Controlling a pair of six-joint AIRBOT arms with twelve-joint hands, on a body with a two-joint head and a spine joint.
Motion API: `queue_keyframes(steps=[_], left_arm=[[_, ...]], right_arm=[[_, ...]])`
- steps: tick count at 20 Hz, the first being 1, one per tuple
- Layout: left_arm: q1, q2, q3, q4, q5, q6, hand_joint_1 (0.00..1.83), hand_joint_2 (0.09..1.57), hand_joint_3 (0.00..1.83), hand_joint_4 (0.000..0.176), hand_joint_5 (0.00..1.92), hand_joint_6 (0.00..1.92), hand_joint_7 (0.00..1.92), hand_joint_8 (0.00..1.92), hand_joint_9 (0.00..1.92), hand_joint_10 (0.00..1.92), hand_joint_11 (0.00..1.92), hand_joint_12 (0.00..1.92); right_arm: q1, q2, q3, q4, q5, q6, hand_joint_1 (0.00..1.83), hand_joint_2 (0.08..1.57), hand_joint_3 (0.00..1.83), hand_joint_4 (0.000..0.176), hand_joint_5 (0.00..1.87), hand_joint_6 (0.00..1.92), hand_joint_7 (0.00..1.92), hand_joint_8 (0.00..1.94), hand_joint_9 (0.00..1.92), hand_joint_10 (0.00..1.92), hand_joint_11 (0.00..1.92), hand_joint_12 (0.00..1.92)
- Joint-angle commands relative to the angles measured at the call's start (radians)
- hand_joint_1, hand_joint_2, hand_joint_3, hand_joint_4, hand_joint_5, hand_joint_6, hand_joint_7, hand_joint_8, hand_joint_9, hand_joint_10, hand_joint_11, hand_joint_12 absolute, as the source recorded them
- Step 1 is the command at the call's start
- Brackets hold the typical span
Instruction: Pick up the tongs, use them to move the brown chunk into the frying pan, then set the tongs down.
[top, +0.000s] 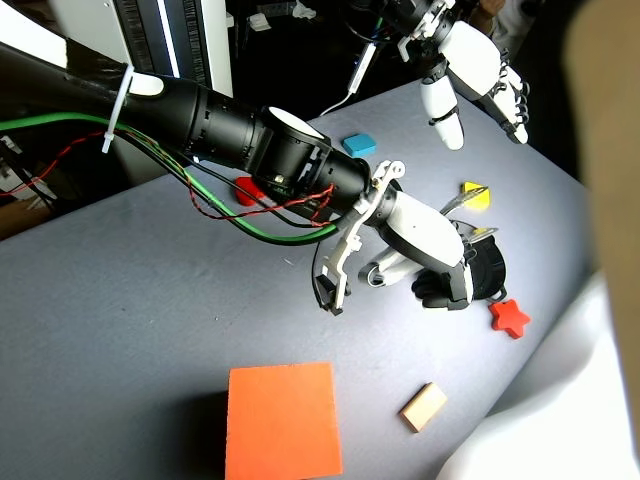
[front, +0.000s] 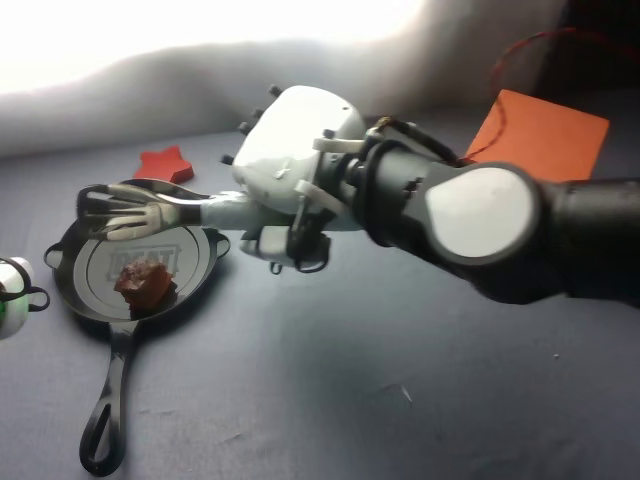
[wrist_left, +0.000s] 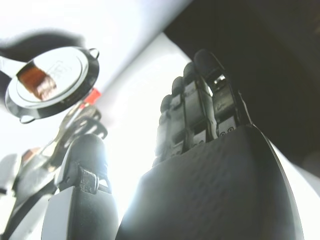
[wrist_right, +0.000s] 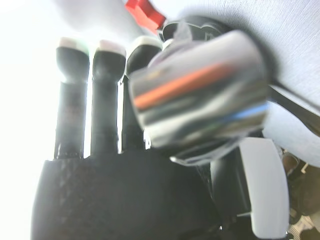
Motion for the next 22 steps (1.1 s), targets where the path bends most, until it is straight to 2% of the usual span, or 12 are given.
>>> queue_keyframes(steps=[1, 3, 5, 7, 9, 10, 12, 14, 15, 18, 21, 22], left_arm=[[-0.004, 0.003, 0.003, 0.085, -0.070, 0.000, 0.18, 1.34, 0.00, 0.024, 0.07, 0.00, 0.17, 0.00, 0.22, 0.00, 0.00, 0.80], [-0.004, 0.003, 0.003, 0.085, -0.070, 0.000, 0.25, 1.34, 0.00, 0.000, 0.12, 0.01, 0.20, 0.00, 0.23, 0.00, 0.00, 0.79], [-0.004, 0.003, 0.003, 0.085, -0.070, 0.000, 0.32, 1.33, 0.00, 0.000, 0.11, 0.00, 0.16, 0.00, 0.16, 0.00, 0.00, 0.54], [-0.005, 0.003, 0.003, 0.085, -0.070, 0.000, 0.32, 1.33, 0.00, 0.000, 0.11, 0.00, 0.14, 0.00, 0.13, 0.00, 0.00, 0.52], [-0.007, 0.003, 0.002, 0.085, -0.070, 0.000, 0.32, 1.32, 0.00, 0.000, 0.12, 0.00, 0.15, 0.00, 0.16, 0.01, 0.00, 0.58], [-0.007, 0.003, 0.001, 0.085, -0.066, 0.000, 0.21, 1.33, 0.00, 0.023, 0.11, 0.00, 0.16, 0.00, 0.19, 0.01, 0.00, 0.72], [-0.007, 0.003, 0.000, 0.085, -0.044, 0.002, 0.21, 1.33, 0.00, 0.021, 0.11, 0.00, 0.18, 0.01, 0.22, 0.01, 0.00, 0.80], [-0.008, 0.003, 0.002, 0.085, -0.009, 0.005, 0.22, 1.33, 0.00, 0.017, 0.13, 0.01, 0.21, 0.01, 0.24, 0.01, 0.00, 0.89], [-0.012, 0.003, 0.005, 0.086, 0.026, 0.012, 0.19, 1.34, 0.00, 0.015, 0.13, 0.00, 0.20, 0.00, 0.24, 0.01, 0.00, 0.88], [-0.013, 0.003, 0.015, 0.094, 0.143, 0.029, 0.17, 1.35, 0.00, 0.017, 0.14, 0.00, 0.22, 0.00, 0.24, 0.00, 0.00, 0.88], [-0.014, 0.003, 0.025, 0.095, 0.232, 0.042, 0.19, 1.35, 0.00, 0.018, 0.16, 0.01, 0.22, 0.00, 0.24, 0.00, 0.00, 0.87], [-0.015, 0.004, 0.030, 0.095, 0.264, 0.045, 0.16, 1.35, 0.00, 0.022, 0.15, 0.00, 0.22, 0.00, 0.24, 0.00, 0.00, 0.85]], right_arm=[[0.004, 0.026, -0.026, -0.047, -0.070, -0.007, 0.21, 1.48, 0.00, 0.000, 0.72, 1.47, 0.91, 1.55, 0.87, 1.79, 0.74, 1.92], [0.014, 0.108, -0.117, -0.047, -0.076, -0.008, 0.19, 1.51, 0.01, 0.000, 0.75, 1.51, 0.92, 1.60, 0.87, 1.84, 0.79, 1.92], [0.021, 0.178, -0.193, -0.047, -0.077, -0.010, 0.25, 1.50, 0.00, 0.000, 0.70, 1.55, 0.87, 1.62, 0.82, 1.85, 0.73, 1.92], [0.025, 0.261, -0.281, -0.042, -0.079, -0.022, 0.33, 1.49, 0.00, 0.000, 0.71, 1.55, 0.86, 1.62, 0.81, 1.86, 0.73, 1.92], [0.029, 0.319, -0.344, 0.037, -0.092, -0.078, 0.41, 1.50, 0.00, 0.000, 0.73, 1.61, 0.88, 1.66, 0.83, 1.90, 0.74, 1.92], [0.024, 0.357, -0.384, 0.061, -0.106, -0.098, 0.77, 1.42, 0.04, 0.000, 0.51, 1.78, 0.88, 1.72, 0.85, 1.92, 0.75, 1.92], [-0.001, 0.403, -0.439, 0.061, -0.139, -0.120, 0.79, 1.42, 0.03, 0.000, 0.50, 1.79, 0.91, 1.71, 0.88, 1.90, 0.78, 1.92], [-0.034, 0.417, -0.455, 0.031, -0.149, -0.130, 0.78, 1.43, 0.03, 0.000, 0.49, 1.81, 0.92, 1.75, 0.90, 1.92, 0.81, 1.92], [-0.062, 0.417, -0.451, -0.034, -0.150, -0.102, 0.47, 1.52, 0.03, 0.000, 0.71, 1.72, 0.95, 1.75, 0.94, 1.92, 0.84, 1.92], [-0.133, 0.397, -0.431, -0.130, -0.186, -0.044, 0.44, 1.53, 0.01, 0.000, 0.74, 1.67, 0.94, 1.72, 0.91, 1.91, 0.81, 1.92], [-0.173, 0.368, -0.411, -0.157, -0.221, 0.007, 0.46, 1.53, 0.00, 0.000, 0.75, 1.61, 0.95, 1.69, 0.92, 1.89, 0.81, 1.92], [-0.184, 0.359, -0.404, -0.170, -0.232, 0.022, 0.76, 1.44, 0.00, 0.000, 0.57, 1.71, 0.94, 1.64, 0.90, 1.86, 0.81, 1.92]])
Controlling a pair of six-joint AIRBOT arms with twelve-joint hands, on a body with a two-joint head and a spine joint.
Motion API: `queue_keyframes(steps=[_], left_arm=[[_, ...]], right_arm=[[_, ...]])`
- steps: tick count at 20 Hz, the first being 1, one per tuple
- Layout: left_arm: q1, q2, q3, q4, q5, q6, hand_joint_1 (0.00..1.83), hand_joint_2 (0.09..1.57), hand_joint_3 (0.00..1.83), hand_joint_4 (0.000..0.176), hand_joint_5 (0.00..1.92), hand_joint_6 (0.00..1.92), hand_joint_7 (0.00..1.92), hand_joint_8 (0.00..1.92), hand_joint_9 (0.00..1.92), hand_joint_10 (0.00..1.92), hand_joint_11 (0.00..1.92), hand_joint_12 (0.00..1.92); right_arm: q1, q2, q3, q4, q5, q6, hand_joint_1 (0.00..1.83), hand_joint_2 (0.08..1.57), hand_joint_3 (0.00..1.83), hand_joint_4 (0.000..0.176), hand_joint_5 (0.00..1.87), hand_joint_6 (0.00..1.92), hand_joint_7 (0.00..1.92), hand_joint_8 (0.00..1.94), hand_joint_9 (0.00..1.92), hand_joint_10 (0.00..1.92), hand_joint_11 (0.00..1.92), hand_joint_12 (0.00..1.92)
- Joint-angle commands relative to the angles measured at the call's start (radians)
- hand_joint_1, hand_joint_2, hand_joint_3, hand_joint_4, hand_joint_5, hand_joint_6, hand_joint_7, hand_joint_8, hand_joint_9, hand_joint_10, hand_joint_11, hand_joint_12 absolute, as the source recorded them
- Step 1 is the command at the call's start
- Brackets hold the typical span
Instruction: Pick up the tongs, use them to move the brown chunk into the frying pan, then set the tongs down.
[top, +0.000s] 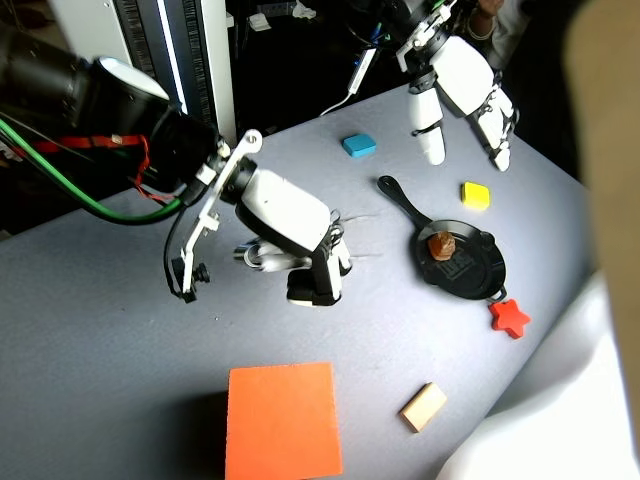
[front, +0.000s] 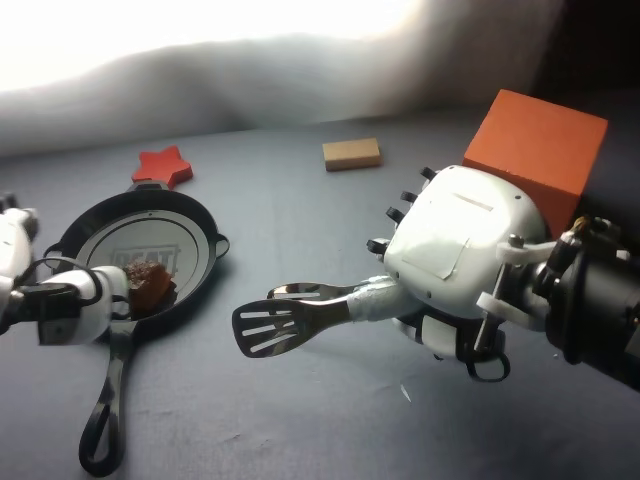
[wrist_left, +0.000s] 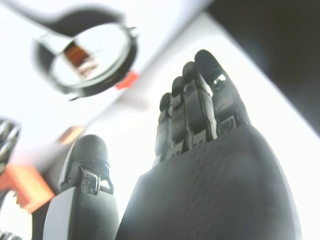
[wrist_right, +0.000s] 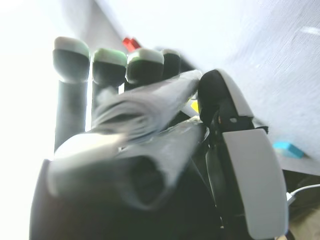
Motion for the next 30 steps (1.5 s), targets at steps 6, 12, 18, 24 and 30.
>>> queue_keyframes(steps=[6, 12, 18, 24, 30], left_arm=[[-0.009, 0.003, 0.049, 0.087, 0.227, 0.007, 0.21, 1.33, 0.00, 0.028, 0.14, 0.00, 0.21, 0.00, 0.23, 0.00, 0.00, 0.82], [-0.010, -0.002, 0.074, 0.138, 0.346, 0.011, 0.29, 1.31, 0.00, 0.000, 0.19, 0.01, 0.22, 0.00, 0.26, 0.01, 0.00, 0.86], [-0.012, -0.006, 0.081, 0.155, 0.381, 0.014, 0.34, 1.31, 0.00, 0.000, 0.19, 0.00, 0.22, 0.00, 0.26, 0.00, 0.00, 0.80], [-0.012, -0.005, 0.081, 0.155, 0.381, 0.016, 0.34, 1.30, 0.00, 0.000, 0.19, 0.00, 0.22, 0.00, 0.26, 0.00, 0.00, 0.82], [-0.013, -0.005, 0.081, 0.155, 0.381, 0.016, 0.20, 1.33, 0.00, 0.028, 0.13, 0.00, 0.21, 0.00, 0.23, 0.00, 0.00, 0.81]], right_arm=[[-0.031, -0.046, 0.057, -0.108, -0.091, 0.023, 0.55, 1.34, 0.00, 0.000, 0.37, 0.97, 0.58, 0.94, 0.51, 1.28, 0.26, 1.74], [-0.056, -0.037, 0.052, -0.110, -0.087, 0.006, 0.51, 1.14, 0.00, 0.000, 0.17, 0.05, 0.31, 0.00, 0.26, 0.10, 0.00, 0.76], [-0.072, -0.003, 0.020, -0.110, -0.086, -0.009, 0.46, 1.07, 0.00, 0.000, 0.00, 0.00, 0.05, 0.00, 0.02, 0.00, 0.00, 0.00], [-0.068, 0.057, -0.062, -0.095, -0.089, -0.022, 0.36, 1.06, 0.00, 0.000, 0.00, 0.00, 0.06, 0.01, 0.03, 0.00, 0.00, 0.00], [-0.035, 0.117, -0.128, 0.066, -0.077, -0.091, 0.15, 1.13, 0.01, 0.000, 0.46, 0.12, 0.61, 0.09, 0.55, 0.13, 0.00, 1.14]])
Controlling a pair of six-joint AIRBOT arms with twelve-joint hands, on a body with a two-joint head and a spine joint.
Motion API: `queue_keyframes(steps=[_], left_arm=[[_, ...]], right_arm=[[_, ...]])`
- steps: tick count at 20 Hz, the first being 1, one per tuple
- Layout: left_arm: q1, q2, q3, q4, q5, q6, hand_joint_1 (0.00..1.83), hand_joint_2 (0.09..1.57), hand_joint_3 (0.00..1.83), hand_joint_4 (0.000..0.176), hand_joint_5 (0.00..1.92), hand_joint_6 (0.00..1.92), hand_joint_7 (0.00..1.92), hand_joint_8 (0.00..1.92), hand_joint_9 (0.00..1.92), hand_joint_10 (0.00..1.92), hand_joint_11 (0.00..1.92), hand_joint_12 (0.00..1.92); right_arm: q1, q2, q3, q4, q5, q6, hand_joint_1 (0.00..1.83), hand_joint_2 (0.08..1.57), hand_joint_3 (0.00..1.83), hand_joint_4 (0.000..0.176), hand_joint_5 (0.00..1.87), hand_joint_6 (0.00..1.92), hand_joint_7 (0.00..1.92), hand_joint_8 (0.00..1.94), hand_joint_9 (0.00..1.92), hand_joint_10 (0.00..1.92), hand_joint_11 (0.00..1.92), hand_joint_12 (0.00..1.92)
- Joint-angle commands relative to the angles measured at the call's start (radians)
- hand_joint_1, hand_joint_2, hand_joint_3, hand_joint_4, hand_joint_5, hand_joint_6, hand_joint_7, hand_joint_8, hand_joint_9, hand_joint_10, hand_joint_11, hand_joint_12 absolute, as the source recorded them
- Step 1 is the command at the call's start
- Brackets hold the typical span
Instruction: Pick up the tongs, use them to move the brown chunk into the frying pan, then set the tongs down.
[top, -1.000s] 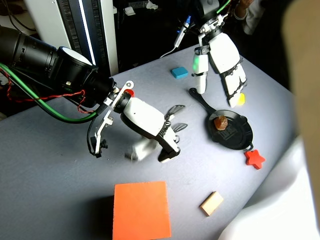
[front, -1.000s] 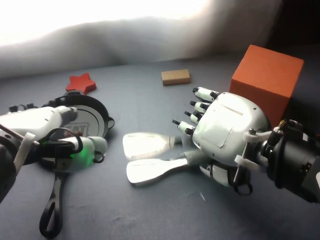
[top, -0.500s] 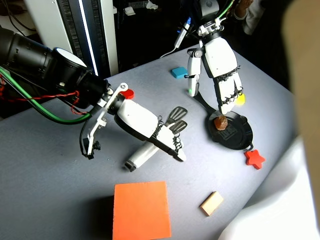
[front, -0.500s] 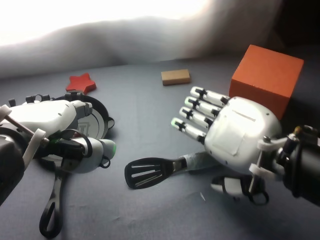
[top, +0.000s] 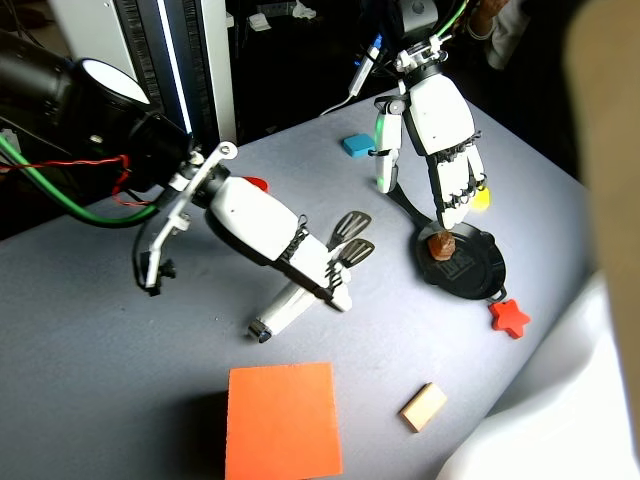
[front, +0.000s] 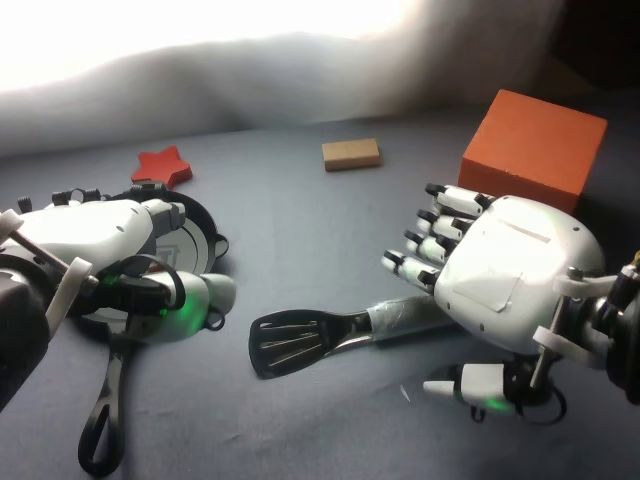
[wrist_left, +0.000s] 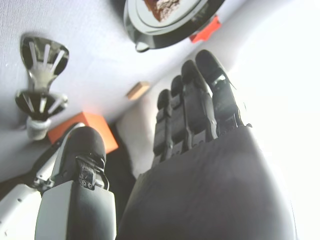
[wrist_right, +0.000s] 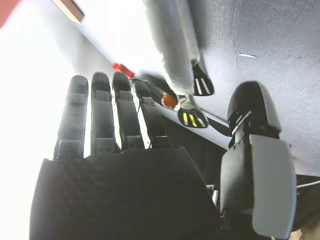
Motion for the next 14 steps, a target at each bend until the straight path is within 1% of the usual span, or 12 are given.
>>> queue_keyframes(steps=[1, 2, 3, 4, 5, 6, 7, 8, 10, 11, 12, 14], left_arm=[[-0.011, 0.005, 0.001, 0.074, -0.032, 0.002, 0.20, 1.33, 0.00, 0.032, 0.13, 0.00, 0.21, 0.00, 0.23, 0.00, 0.00, 0.81], [-0.011, 0.005, 0.001, 0.074, -0.032, 0.002, 0.22, 1.33, 0.00, 0.031, 0.14, 0.00, 0.21, 0.00, 0.23, 0.00, 0.00, 0.80], [-0.012, 0.005, 0.001, 0.074, -0.032, 0.002, 0.22, 1.33, 0.00, 0.027, 0.14, 0.00, 0.21, 0.00, 0.23, 0.00, 0.00, 0.80], [-0.012, 0.005, 0.001, 0.078, -0.032, 0.002, 0.19, 1.33, 0.00, 0.028, 0.13, 0.00, 0.21, 0.00, 0.23, 0.00, 0.00, 0.79], [-0.013, 0.005, 0.001, 0.079, -0.031, 0.002, 0.20, 1.33, 0.00, 0.022, 0.14, 0.00, 0.21, 0.00, 0.24, 0.00, 0.00, 0.81], [-0.013, 0.005, 0.003, 0.083, -0.026, 0.002, 0.20, 1.33, 0.00, 0.023, 0.13, 0.00, 0.21, 0.00, 0.24, 0.00, 0.00, 0.81], [-0.013, 0.004, 0.004, 0.088, -0.023, 0.002, 0.21, 1.33, 0.00, 0.021, 0.14, 0.00, 0.22, 0.00, 0.24, 0.00, 0.00, 0.85], [-0.013, 0.003, 0.005, 0.091, -0.022, 0.002, 0.24, 1.32, 0.00, 0.020, 0.17, 0.01, 0.25, 0.01, 0.27, 0.01, 0.00, 0.91], [-0.013, 0.003, 0.007, 0.098, -0.019, 0.002, 0.24, 1.33, 0.00, 0.013, 0.22, 0.02, 0.30, 0.01, 0.31, 0.02, 0.00, 0.99], [-0.013, 0.003, 0.008, 0.107, -0.018, 0.002, 0.22, 1.33, 0.00, 0.018, 0.25, 0.02, 0.33, 0.01, 0.33, 0.02, 0.00, 1.02], [-0.013, 0.004, 0.009, 0.116, -0.015, 0.002, 0.20, 1.34, 0.00, 0.021, 0.26, 0.02, 0.35, 0.01, 0.35, 0.02, 0.00, 1.06], [-0.013, 0.003, 0.014, 0.145, 0.002, 0.006, 0.24, 1.35, 0.00, 0.000, 0.37, 0.02, 0.44, 0.02, 0.44, 0.03, 0.02, 1.22]], right_arm=[[0.010, 0.008, -0.011, -0.041, -0.047, -0.011, 0.11, 1.15, 0.01, 0.000, 0.56, 0.16, 0.73, 0.13, 0.65, 0.19, 0.00, 1.32], [0.020, 0.020, -0.021, 0.017, -0.044, -0.036, 0.08, 1.18, 0.01, 0.000, 0.69, 0.27, 0.87, 0.23, 0.71, 0.54, 0.11, 1.47], [0.029, 0.028, -0.027, 0.060, -0.042, -0.054, 0.08, 1.19, 0.00, 0.000, 0.75, 0.42, 0.91, 0.42, 0.70, 0.90, 0.21, 1.60], [0.043, 0.044, -0.040, 0.119, -0.040, -0.074, 0.06, 1.20, 0.00, 0.000, 0.85, 0.62, 0.95, 0.75, 0.78, 1.19, 0.39, 1.74], [0.048, 0.054, -0.047, 0.131, -0.040, -0.075, 0.01, 1.21, 0.00, 0.000, 0.92, 0.77, 0.95, 1.04, 0.79, 1.42, 0.50, 1.85], [0.055, 0.067, -0.062, 0.131, -0.055, -0.075, 0.00, 1.22, 0.00, 0.000, 0.90, 0.91, 0.92, 1.22, 0.77, 1.56, 0.51, 1.91], [0.065, 0.081, -0.074, 0.132, -0.063, -0.072, 0.00, 1.23, 0.00, 0.000, 0.88, 1.16, 0.91, 1.41, 0.78, 1.71, 0.56, 1.92], [0.075, 0.092, -0.084, 0.132, -0.064, -0.072, 0.00, 1.24, 0.00, 0.000, 0.86, 1.35, 0.94, 1.53, 0.83, 1.82, 0.63, 1.92], [0.105, 0.120, -0.108, 0.140, -0.072, -0.071, 0.00, 1.26, 0.01, 0.000, 0.84, 1.42, 0.98, 1.57, 0.88, 1.88, 0.70, 1.92], [0.125, 0.135, -0.120, 0.165, -0.076, -0.077, 0.01, 1.26, 0.01, 0.000, 0.84, 1.43, 0.99, 1.57, 0.90, 1.88, 0.75, 1.92], [0.155, 0.153, -0.135, 0.231, -0.077, -0.097, 0.00, 1.26, 0.01, 0.000, 0.84, 1.44, 1.00, 1.57, 0.91, 1.87, 0.74, 1.92], [0.235, 0.199, -0.170, 0.397, -0.086, -0.153, 0.02, 1.28, 0.01, 0.000, 0.84, 1.55, 1.00, 1.62, 0.92, 1.90, 0.76, 1.92]])
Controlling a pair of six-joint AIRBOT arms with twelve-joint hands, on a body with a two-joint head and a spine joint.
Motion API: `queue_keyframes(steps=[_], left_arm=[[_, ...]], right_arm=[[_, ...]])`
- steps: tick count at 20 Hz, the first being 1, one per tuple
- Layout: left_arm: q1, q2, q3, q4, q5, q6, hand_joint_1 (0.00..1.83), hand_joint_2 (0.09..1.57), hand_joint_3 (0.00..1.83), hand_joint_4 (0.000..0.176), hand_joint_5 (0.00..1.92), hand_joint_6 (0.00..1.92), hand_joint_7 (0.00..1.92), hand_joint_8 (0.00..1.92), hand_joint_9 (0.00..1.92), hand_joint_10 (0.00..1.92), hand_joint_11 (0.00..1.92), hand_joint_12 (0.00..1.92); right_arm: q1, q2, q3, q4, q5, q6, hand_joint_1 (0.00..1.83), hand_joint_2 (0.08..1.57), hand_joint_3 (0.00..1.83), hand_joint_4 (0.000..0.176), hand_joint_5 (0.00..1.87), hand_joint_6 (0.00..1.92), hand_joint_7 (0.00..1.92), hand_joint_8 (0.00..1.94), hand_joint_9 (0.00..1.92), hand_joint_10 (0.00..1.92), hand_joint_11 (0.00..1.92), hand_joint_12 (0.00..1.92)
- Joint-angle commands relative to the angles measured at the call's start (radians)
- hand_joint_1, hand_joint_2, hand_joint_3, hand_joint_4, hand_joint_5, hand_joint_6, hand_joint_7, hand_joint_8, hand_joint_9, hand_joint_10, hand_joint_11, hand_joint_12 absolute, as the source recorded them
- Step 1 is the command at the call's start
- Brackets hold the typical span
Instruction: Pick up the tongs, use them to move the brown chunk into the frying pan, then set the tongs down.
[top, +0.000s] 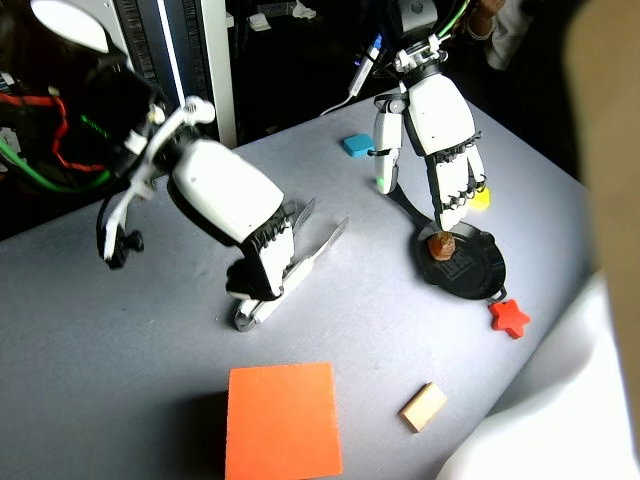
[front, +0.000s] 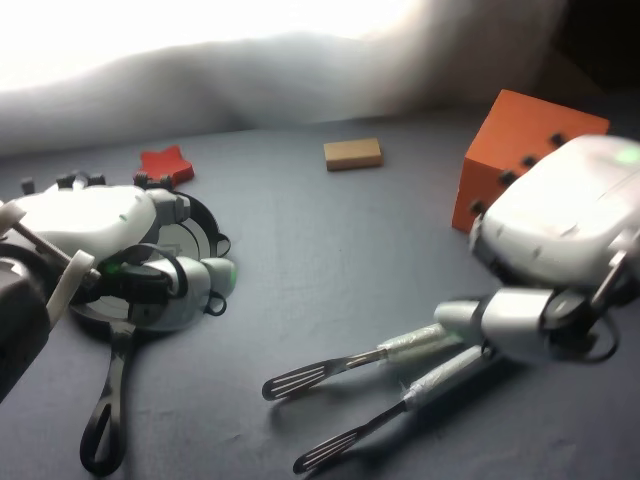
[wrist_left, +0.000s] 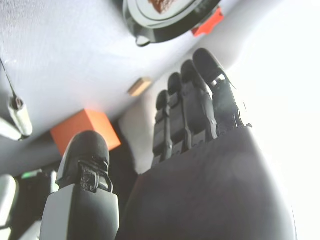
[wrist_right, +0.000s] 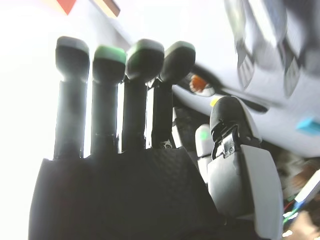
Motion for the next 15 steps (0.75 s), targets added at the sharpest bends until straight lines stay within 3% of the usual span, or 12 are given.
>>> queue_keyframes(steps=[1, 2, 3, 4, 5, 6, 7, 9, 13, 15], left_arm=[[-0.014, 0.002, 0.006, 0.073, -0.008, 0.009, 0.27, 1.35, 0.00, 0.000, 0.44, 0.02, 0.54, 0.02, 0.53, 0.04, 0.08, 1.26], [-0.016, 0.001, 0.006, 0.073, -0.003, 0.013, 0.31, 1.35, 0.00, 0.000, 0.58, 0.07, 0.69, 0.07, 0.66, 0.09, 0.15, 1.31], [-0.016, 0.001, 0.005, 0.074, -0.002, 0.014, 0.31, 1.37, 0.00, 0.000, 0.74, 0.32, 0.79, 0.48, 0.68, 0.67, 0.29, 1.44], [-0.017, 0.001, 0.005, 0.078, -0.002, 0.015, 0.31, 1.41, 0.00, 0.000, 0.76, 0.84, 0.75, 1.13, 0.65, 1.29, 0.40, 1.69], [-0.019, 0.001, 0.007, 0.084, -0.002, 0.016, 0.31, 1.43, 0.01, 0.000, 0.73, 1.26, 0.72, 1.53, 0.63, 1.67, 0.45, 1.87], [-0.021, 0.001, 0.008, 0.084, -0.002, 0.019, 0.28, 1.46, 0.01, 0.000, 0.80, 1.52, 0.85, 1.63, 0.77, 1.81, 0.59, 1.91], [-0.021, 0.001, 0.008, 0.084, -0.002, 0.019, 0.27, 1.47, 0.01, 0.000, 0.82, 1.70, 0.95, 1.68, 0.89, 1.87, 0.73, 1.92], [-0.022, 0.001, 0.007, 0.084, -0.002, 0.019, 0.34, 1.50, 0.01, 0.000, 0.85, 1.90, 0.97, 1.86, 0.97, 1.92, 0.85, 1.92], [-0.025, 0.001, 0.007, 0.084, -0.002, 0.025, 0.42, 1.50, 0.00, 0.000, 0.86, 1.92, 0.95, 1.92, 0.97, 1.92, 0.89, 1.92], [-0.026, 0.001, 0.008, 0.084, -0.002, 0.026, 0.45, 1.49, 0.00, 0.000, 0.84, 1.92, 0.93, 1.92, 0.96, 1.92, 0.89, 1.92]], right_arm=[[0.030, 0.018, -0.010, -0.011, -0.033, -0.021, 0.03, 1.29, 0.01, 0.000, 0.84, 1.60, 1.01, 1.64, 0.92, 1.91, 0.76, 1.92], [0.058, 0.043, -0.022, 0.073, -0.024, -0.052, 0.05, 1.32, 0.01, 0.000, 0.85, 1.64, 1.02, 1.68, 0.94, 1.92, 0.80, 1.92], [0.077, 0.071, -0.029, 0.131, -0.012, -0.074, 0.13, 1.36, 0.02, 0.000, 0.90, 1.75, 1.06, 1.77, 1.02, 1.92, 0.93, 1.92], [0.080, 0.084, -0.031, 0.139, -0.002, -0.074, 0.20, 1.41, 0.02, 0.000, 0.94, 1.76, 1.11, 1.83, 1.09, 1.92, 1.02, 1.92], [0.079, 0.104, -0.031, 0.140, 0.016, -0.078, 0.23, 1.44, 0.03, 0.000, 0.96, 1.78, 1.14, 1.84, 1.14, 1.92, 1.06, 1.92], [0.078, 0.121, -0.027, 0.140, 0.029, -0.078, 0.34, 1.48, 0.03, 0.000, 0.98, 1.85, 1.17, 1.89, 1.19, 1.92, 1.14, 1.92], [0.076, 0.132, -0.026, 0.140, 0.043, -0.080, 0.43, 1.52, 0.03, 0.000, 1.04, 1.91, 1.20, 1.93, 1.25, 1.92, 1.21, 1.92], [0.067, 0.169, -0.026, 0.140, 0.096, -0.111, 0.51, 1.53, 0.02, 0.000, 1.09, 1.92, 1.25, 1.94, 1.30, 1.92, 1.27, 1.92], [0.052, 0.202, -0.022, 0.126, 0.144, -0.121, 0.58, 1.51, 0.01, 0.000, 1.08, 1.92, 1.23, 1.94, 1.28, 1.92, 1.26, 1.92], [0.044, 0.203, -0.015, 0.055, 0.165, -0.104, 0.61, 1.50, 0.00, 0.000, 1.06, 1.92, 1.22, 1.94, 1.27, 1.92, 1.24, 1.92]])
